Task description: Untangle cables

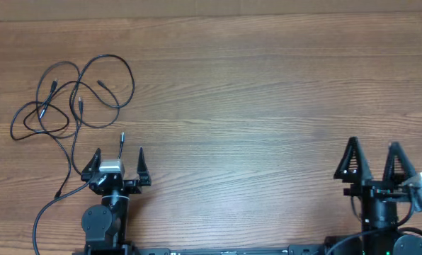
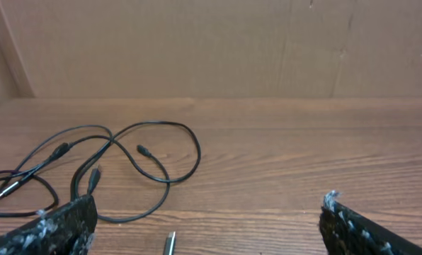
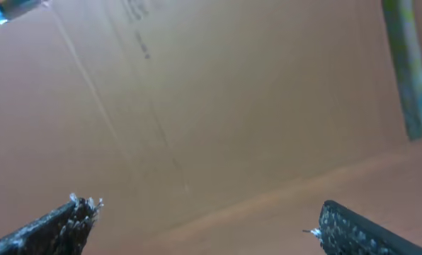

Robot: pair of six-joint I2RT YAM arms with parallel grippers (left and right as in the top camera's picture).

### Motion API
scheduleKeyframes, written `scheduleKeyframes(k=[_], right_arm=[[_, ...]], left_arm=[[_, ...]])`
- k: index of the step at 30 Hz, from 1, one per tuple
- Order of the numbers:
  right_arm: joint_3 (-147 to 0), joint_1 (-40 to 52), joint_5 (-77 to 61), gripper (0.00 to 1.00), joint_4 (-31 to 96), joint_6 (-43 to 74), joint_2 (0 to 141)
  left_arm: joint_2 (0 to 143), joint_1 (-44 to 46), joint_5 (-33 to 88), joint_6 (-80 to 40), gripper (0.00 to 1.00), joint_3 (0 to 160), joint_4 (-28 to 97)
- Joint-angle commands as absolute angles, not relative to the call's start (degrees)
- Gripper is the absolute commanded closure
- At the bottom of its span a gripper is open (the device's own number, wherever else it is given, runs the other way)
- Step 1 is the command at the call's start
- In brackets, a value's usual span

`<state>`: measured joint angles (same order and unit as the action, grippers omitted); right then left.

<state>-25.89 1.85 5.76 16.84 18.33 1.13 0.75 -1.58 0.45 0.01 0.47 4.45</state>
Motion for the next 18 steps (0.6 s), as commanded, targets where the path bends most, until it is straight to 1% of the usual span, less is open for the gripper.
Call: scheduleKeyframes(k=[1, 2, 4, 7, 9, 11, 15, 16, 18], right_arm=[[-16.2, 1.5, 4.1, 0.0, -0.7, 16.2, 0.2], [-12.4, 1.5, 3.9, 0.0, -8.5, 16.0, 0.2], [-6.7, 1.5, 3.9, 0.0, -19.0, 15.9, 0.2], [-0.8, 1.5, 3.6, 0.0, -26.7, 16.0, 0.2], [-0.4, 1.5, 2.8, 0.0, -23.4, 15.2, 0.2], [-0.4, 1.5, 2.4, 0.0, -16.2, 11.5, 0.2], [-0.4, 1.5, 2.4, 0.0, 2.7, 9.5, 0.2], [-0.4, 1.5, 1.2, 0.0, 4.6, 5.3, 0.2], [-0.4, 1.6, 0.2, 0.0, 4.8, 1.0, 0.2]], left_arm=[[0.3, -1.3, 0.9, 0.7, 0.0, 0.3, 4.5], [0.3, -1.3, 0.9, 0.7, 0.0, 0.3, 4.5], [0.3, -1.3, 0.9, 0.7, 0.0, 0.3, 4.5], [0.3, -1.3, 0.9, 0.7, 0.0, 0.3, 4.5], [0.3, -1.3, 0.9, 0.7, 0.0, 0.3, 4.5], [0.3, -1.3, 0.9, 0.7, 0.0, 0.3, 4.5], [0.3, -1.3, 0.9, 0.7, 0.0, 0.3, 4.5], [0.3, -1.3, 0.9, 0.7, 0.0, 0.3, 4.5], [0.3, -1.3, 0.9, 0.7, 0.0, 0.3, 4.5]])
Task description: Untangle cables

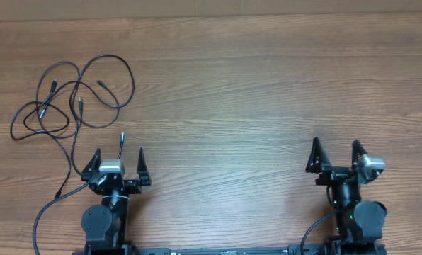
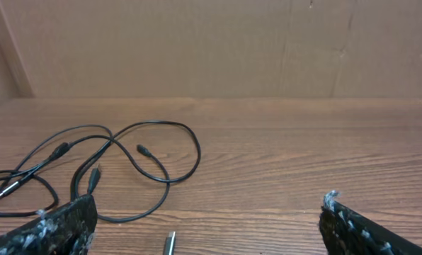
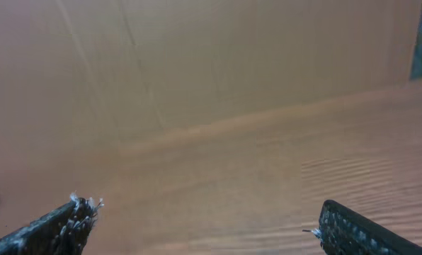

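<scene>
A tangle of thin black cables lies on the wooden table at the far left, its loops crossing one another; the left wrist view shows the cables ahead and to the left. One plug end lies just in front of my left gripper, which stands open and empty near the front edge. A cable tail runs off toward the front left. My right gripper is open and empty at the front right, far from the cables.
A brown cardboard wall stands along the table's far edge. The wooden table top stretches between the two arms.
My right arm has moved left and lowered toward the table; its wrist view now shows the wooden surface instead of mostly wall. The left arm and the cables have not moved.
</scene>
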Robot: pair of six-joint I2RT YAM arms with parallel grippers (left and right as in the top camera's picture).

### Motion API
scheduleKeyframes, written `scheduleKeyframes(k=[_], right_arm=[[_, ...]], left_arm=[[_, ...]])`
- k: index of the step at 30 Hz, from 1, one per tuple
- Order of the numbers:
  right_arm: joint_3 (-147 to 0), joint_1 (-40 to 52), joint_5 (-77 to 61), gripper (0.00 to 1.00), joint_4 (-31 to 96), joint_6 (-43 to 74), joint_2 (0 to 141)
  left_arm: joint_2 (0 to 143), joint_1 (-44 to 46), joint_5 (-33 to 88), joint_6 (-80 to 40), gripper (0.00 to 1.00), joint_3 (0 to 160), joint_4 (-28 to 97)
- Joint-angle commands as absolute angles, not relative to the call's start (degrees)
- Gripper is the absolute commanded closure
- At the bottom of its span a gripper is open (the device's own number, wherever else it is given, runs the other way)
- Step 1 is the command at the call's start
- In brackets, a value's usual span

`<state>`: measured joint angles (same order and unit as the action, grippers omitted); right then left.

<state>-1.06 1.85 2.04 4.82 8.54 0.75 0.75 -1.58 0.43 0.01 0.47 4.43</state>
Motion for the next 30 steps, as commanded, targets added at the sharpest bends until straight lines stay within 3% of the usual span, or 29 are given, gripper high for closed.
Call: scheduleKeyframes(k=[1, 10, 30], right_arm=[[-0.4, 1.6, 0.3, 0.0, 4.8, -0.1, 0.2], [-0.4, 1.6, -0.2, 0.0, 5.0, -5.0, 0.2], [-0.4, 1.6, -0.1, 0.0, 4.8, -1.5, 0.2]], left_arm=[[0.3, -1.3, 0.9, 0.7, 0.0, 0.3, 4.5], [0.3, -1.3, 0.9, 0.7, 0.0, 0.3, 4.5], [0.3, -1.3, 0.9, 0.7, 0.0, 0.3, 4.5]])
